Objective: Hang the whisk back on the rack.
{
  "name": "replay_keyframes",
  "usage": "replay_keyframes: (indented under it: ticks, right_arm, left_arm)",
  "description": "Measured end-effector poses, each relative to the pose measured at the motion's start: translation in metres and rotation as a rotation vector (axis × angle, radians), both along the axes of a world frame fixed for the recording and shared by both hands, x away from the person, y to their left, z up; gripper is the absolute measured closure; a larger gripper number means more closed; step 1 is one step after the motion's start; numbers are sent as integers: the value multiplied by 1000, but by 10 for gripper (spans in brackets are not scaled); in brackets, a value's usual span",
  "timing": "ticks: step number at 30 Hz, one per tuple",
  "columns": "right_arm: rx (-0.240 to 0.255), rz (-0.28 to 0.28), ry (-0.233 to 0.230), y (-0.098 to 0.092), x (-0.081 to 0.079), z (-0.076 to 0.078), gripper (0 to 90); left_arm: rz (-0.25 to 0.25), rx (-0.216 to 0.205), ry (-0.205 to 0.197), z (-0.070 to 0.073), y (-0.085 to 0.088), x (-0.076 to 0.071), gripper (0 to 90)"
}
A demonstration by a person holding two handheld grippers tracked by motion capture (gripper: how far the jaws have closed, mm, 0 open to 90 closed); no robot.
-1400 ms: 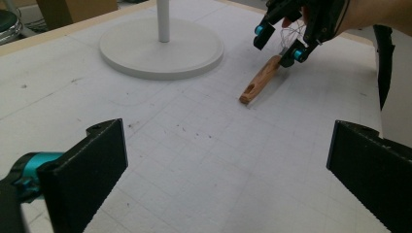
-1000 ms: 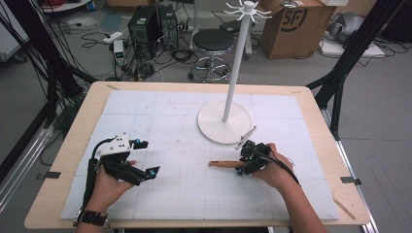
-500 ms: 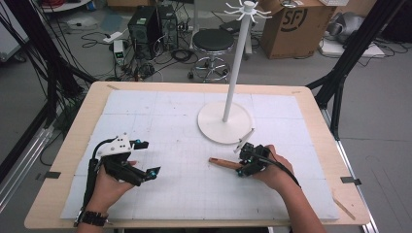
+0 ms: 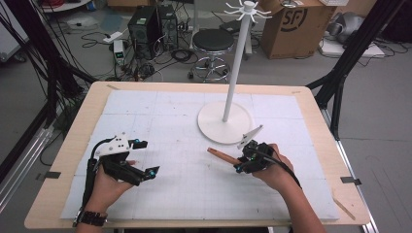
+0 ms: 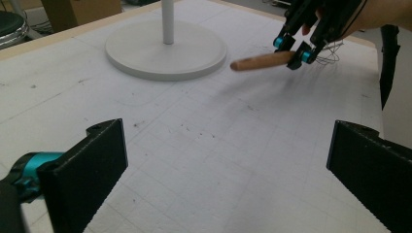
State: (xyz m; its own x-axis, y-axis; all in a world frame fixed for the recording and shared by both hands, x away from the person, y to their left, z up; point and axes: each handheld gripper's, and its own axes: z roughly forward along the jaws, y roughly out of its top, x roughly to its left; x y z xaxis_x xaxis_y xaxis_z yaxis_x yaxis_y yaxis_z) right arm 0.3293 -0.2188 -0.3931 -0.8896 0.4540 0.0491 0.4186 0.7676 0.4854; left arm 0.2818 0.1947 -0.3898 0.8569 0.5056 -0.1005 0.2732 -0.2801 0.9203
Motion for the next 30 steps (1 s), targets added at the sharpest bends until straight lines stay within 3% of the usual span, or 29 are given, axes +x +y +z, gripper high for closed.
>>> replay_keyframes:
  ticks: [7,18,30]
  right_arm:
    - [173,-27,-75,-15,-4,28,691]
    - [352,-64,-150,-33,-4,58,693]
    - [471,-106,-223,-50,0,90,693]
  left_arm:
    - [-1,3,-3,0,0,0,17]
    - [5,-1,-7,2,1,-1,17]
    - [1,-7,-14,3,1,-1,17]
